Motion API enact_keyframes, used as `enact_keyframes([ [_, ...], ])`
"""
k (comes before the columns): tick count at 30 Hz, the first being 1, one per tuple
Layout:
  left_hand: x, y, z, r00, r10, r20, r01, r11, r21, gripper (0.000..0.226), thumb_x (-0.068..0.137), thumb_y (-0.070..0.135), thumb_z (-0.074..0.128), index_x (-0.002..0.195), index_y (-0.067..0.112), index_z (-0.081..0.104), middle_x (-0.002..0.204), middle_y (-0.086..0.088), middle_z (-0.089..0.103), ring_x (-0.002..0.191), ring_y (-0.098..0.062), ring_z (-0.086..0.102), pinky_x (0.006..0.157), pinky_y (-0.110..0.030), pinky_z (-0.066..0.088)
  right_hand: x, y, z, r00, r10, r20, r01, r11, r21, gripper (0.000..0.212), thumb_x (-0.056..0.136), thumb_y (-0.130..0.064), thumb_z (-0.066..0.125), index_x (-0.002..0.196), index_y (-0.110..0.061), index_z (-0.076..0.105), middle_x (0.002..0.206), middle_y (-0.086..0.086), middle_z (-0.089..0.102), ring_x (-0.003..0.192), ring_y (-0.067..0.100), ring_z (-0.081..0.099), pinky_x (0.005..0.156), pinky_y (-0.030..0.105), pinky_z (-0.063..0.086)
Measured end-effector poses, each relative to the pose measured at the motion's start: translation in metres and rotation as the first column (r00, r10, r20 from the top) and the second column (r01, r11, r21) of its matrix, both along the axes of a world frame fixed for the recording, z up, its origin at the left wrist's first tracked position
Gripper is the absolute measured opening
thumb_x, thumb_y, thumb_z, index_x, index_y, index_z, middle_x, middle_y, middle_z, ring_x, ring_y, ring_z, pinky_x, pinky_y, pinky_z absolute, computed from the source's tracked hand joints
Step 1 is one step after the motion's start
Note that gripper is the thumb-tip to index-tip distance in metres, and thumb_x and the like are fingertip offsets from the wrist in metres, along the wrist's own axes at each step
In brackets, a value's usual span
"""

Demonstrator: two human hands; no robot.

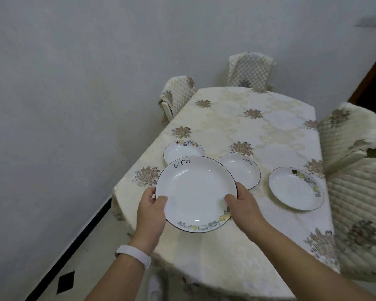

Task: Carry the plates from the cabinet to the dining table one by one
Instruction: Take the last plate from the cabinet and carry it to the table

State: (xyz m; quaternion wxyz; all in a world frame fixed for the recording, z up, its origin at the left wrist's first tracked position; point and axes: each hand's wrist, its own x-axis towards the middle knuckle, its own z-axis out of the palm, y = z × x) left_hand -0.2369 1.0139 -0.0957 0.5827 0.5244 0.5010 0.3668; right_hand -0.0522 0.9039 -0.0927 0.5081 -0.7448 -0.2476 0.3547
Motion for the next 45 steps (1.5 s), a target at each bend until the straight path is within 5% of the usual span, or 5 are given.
enact_keyframes([
  [4,0.002,0.059,-0.011,0.996,-0.093,-0.009,0.093,0.996,0.01,0.02,0.09,0.002,0.053,0.094,0.019,0.063,0.073,-0.003,0.071,0.063,-0.016,0.062,0.059,-0.029,0.046,-0.01,0.041,-0.009,0.995,-0.102,0.006,0.102,0.994,-0.032,0.027,0.086,-0.008,0.044,0.099,-0.025,0.061,0.083,0.005,0.065,0.063,0.017,0.053,0.048,0.023,0.044],
  [22,-0.001,0.184,-0.067,0.874,-0.481,-0.064,0.477,0.876,-0.071,0.025,0.073,0.024,0.055,0.09,0.037,0.068,0.082,-0.001,0.072,0.075,-0.025,0.066,0.067,-0.045,0.054,-0.063,0.108,-0.042,0.938,-0.305,0.165,0.336,0.916,-0.219,0.03,0.089,-0.011,0.048,0.106,-0.035,0.052,0.102,-0.003,0.063,0.082,0.006,0.061,0.072,0.028,0.051],
  [27,0.009,0.185,-0.095,0.807,-0.578,-0.121,0.569,0.816,-0.101,0.019,0.081,0.014,0.054,0.087,0.024,0.069,0.074,-0.011,0.065,0.064,-0.019,0.055,0.057,-0.036,0.045,-0.062,0.099,-0.071,0.933,-0.314,0.176,0.353,0.896,-0.27,0.051,0.09,-0.013,0.048,0.135,-0.036,0.045,0.105,-0.019,0.058,0.091,-0.003,0.056,0.078,0.029,0.047],
  [36,0.03,0.173,-0.146,0.742,-0.633,-0.221,0.577,0.771,-0.27,0.035,0.087,0.003,0.054,0.094,0.033,0.071,0.089,0.005,0.075,0.087,-0.023,0.069,0.081,-0.046,0.056,-0.04,0.085,-0.143,0.953,-0.278,0.119,0.303,0.871,-0.387,0.06,0.092,-0.015,0.051,0.146,-0.033,0.033,0.111,-0.01,0.057,0.095,0.016,0.055,0.077,0.029,0.041],
  [45,0.046,0.172,-0.177,0.724,-0.584,-0.368,0.531,0.812,-0.243,0.032,0.086,0.003,0.057,0.092,0.032,0.069,0.083,0.009,0.074,0.079,-0.014,0.069,0.071,-0.033,0.055,-0.025,0.084,-0.181,0.961,-0.25,0.122,0.278,0.846,-0.454,0.04,0.092,-0.02,0.051,0.132,-0.023,0.045,0.104,-0.007,0.061,0.09,0.018,0.056,0.076,0.031,0.045],
])
